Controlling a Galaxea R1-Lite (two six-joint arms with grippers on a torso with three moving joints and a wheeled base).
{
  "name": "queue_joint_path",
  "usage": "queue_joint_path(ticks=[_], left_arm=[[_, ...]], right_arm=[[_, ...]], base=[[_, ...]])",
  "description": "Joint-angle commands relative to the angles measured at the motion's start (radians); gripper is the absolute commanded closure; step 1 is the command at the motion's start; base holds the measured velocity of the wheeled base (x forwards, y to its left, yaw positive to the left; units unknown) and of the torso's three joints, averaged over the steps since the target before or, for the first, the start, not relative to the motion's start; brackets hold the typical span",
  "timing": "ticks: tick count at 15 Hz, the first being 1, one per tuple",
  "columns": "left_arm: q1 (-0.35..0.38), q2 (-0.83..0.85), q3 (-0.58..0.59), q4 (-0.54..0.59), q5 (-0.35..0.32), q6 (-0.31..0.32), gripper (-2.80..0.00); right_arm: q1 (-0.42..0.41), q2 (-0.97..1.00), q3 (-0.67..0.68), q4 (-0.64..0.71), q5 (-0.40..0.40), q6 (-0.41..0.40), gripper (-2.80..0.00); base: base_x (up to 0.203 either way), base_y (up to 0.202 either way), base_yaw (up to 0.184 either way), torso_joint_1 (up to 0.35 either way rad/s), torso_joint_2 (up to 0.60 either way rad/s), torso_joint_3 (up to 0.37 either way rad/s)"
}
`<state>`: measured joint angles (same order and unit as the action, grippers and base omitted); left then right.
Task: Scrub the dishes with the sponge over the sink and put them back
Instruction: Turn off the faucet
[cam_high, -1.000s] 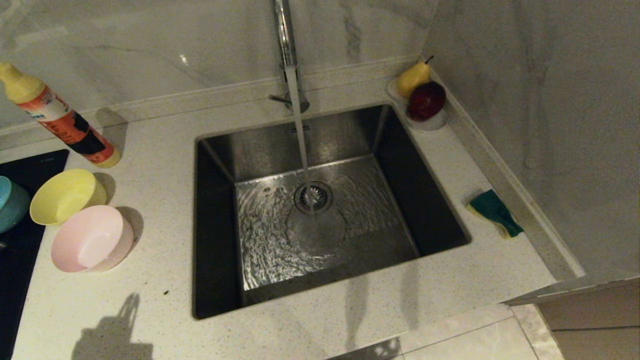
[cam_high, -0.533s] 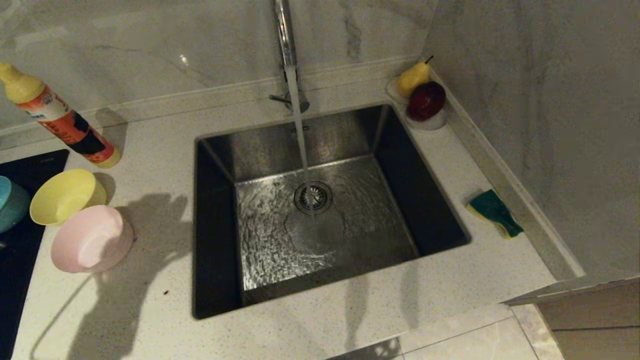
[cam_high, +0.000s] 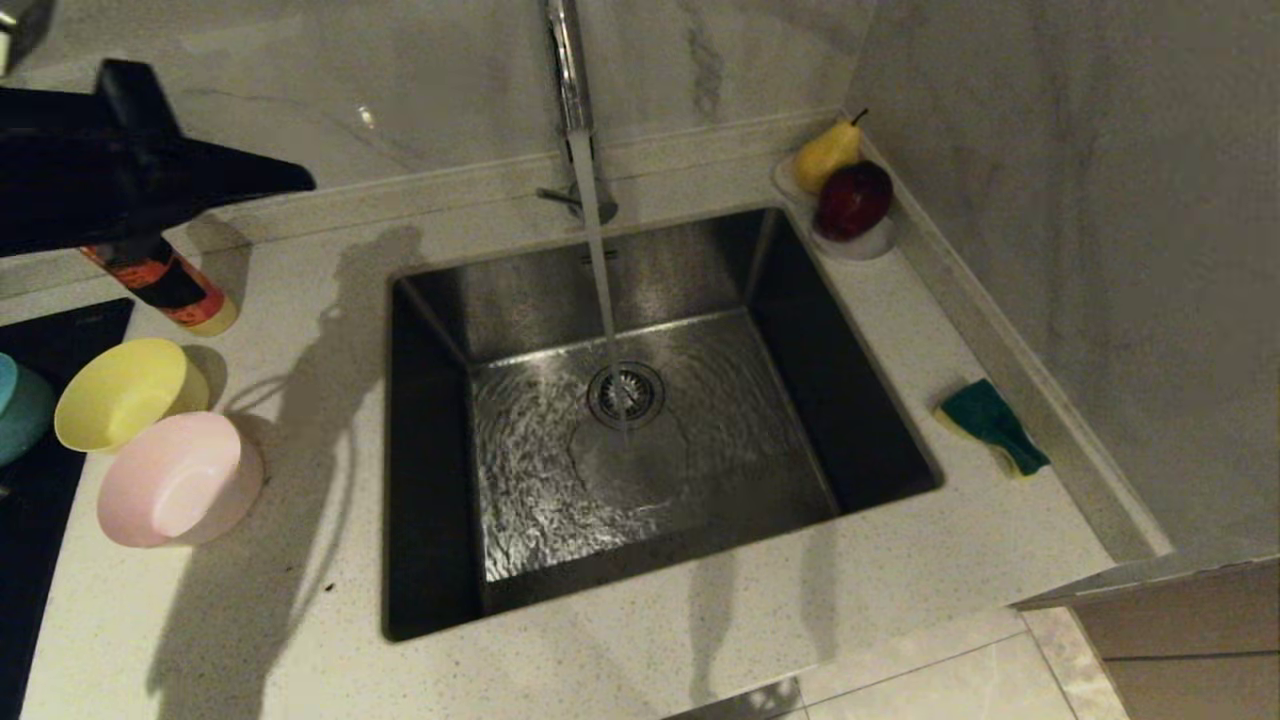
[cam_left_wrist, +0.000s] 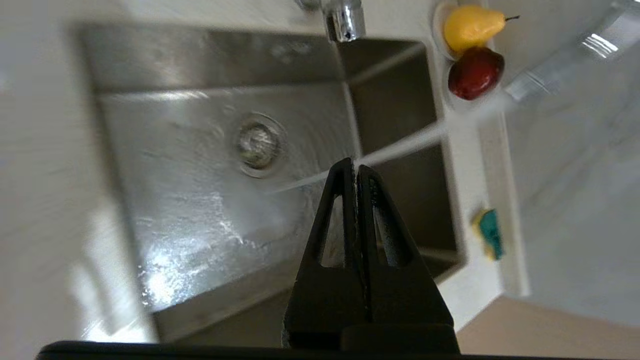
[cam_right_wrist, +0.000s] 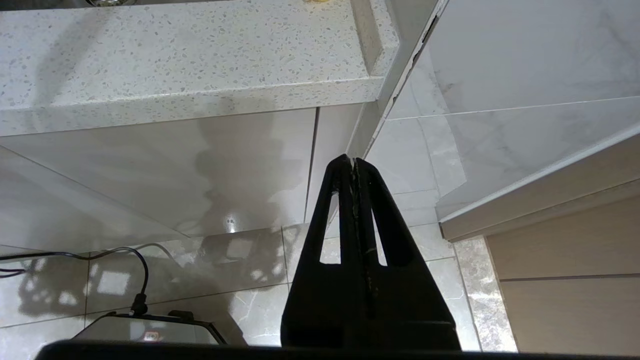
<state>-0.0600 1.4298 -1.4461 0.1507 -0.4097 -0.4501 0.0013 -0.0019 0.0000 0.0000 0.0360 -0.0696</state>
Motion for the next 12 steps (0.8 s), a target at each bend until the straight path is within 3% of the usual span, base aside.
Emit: queue_joint_path(ticks=[1,6,12], left_arm=[[-0.039,0.234,-0.114,-0.001,-0.013,-0.033,0.0],[-0.138,0.429,-0.272,-0.021,-0.013,-0.09,0.0],[-0.146,0.521,-0.395,-0.026,-0.014,-0.151,0.0]], right_arm=[[0.0,0.0,0.0,0.0,0.001,-0.001,0.0],[0.0,0.0,0.0,0.0,0.001,-0.001,0.0],[0.0,0.0,0.0,0.001,0.001,-0.001,0.0]], base=[[0.0,0.0,0.0,0.0,0.0,0.0],[0.0,0.0,0.0,0.0,0.0,0.0],[0.0,0.0,0.0,0.0,0.0,0.0]])
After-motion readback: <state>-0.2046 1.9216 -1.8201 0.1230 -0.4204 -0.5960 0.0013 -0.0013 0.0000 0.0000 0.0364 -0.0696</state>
